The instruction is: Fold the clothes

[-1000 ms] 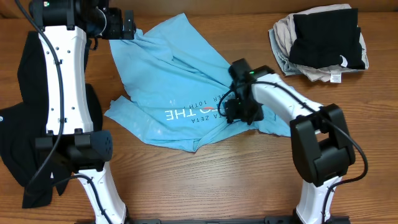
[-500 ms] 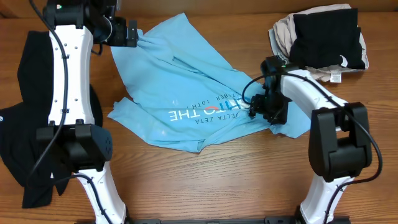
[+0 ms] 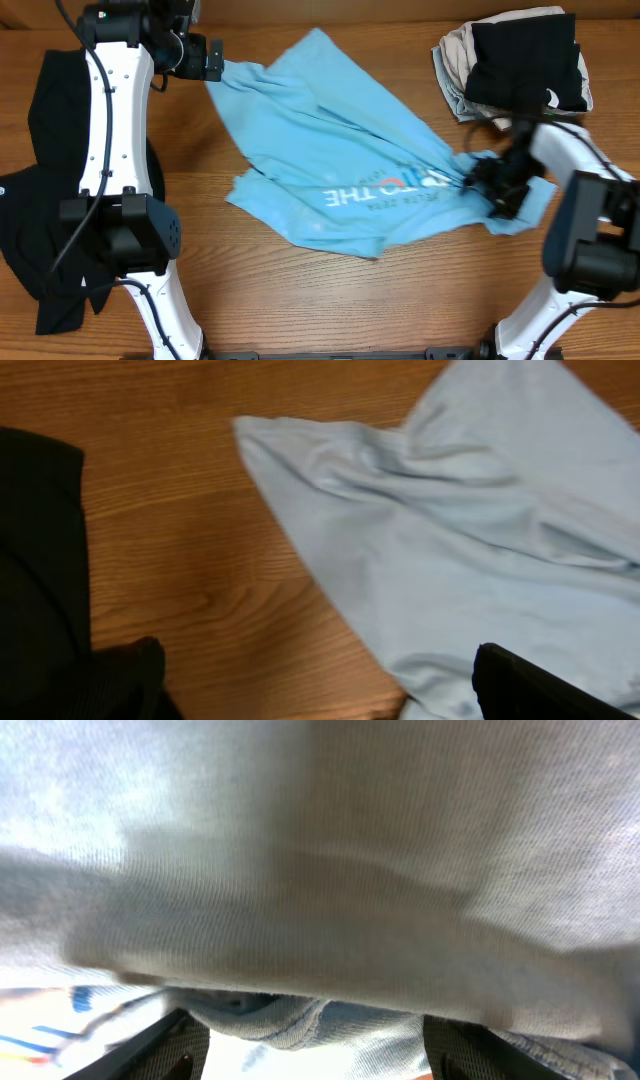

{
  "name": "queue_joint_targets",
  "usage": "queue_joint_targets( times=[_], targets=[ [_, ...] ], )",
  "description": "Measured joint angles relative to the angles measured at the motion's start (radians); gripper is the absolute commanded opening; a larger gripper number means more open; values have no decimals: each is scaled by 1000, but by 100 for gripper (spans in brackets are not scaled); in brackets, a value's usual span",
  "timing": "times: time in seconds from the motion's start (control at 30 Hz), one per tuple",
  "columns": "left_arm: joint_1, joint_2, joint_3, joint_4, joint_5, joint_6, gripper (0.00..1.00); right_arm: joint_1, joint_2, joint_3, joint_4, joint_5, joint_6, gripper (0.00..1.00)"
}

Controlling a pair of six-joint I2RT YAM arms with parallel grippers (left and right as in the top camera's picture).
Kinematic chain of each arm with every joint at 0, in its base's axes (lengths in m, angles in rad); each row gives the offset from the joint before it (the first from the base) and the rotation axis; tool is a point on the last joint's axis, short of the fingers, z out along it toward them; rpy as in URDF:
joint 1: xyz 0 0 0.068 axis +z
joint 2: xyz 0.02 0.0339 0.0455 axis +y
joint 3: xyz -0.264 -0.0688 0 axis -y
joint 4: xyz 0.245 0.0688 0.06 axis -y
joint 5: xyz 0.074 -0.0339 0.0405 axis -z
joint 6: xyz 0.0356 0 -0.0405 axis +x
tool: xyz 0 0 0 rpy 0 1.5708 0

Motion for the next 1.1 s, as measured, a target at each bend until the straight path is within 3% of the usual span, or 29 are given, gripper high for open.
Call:
queue_joint_targets(
  times=[0.13, 0.27, 0.67, 0.87, 1.1],
  targets=[
    [0, 0, -88, 82, 0, 2, 100, -135, -11, -12, -1, -82, -30, 72],
    [0, 0, -206, 246, 6, 24, 100, -167, -68, -42, 10, -113, -94, 73],
    [0, 13, -442, 686, 34, -12, 95, -48, -529, -45, -14, -141, -215, 74],
    [-7, 109, -442, 783, 47, -77, 87, 18, -609, -45, -14, -144, -243, 74],
    [-13, 246, -446, 848, 90, -136, 86, 71, -619, -45, -12, -147, -251, 73]
  ],
)
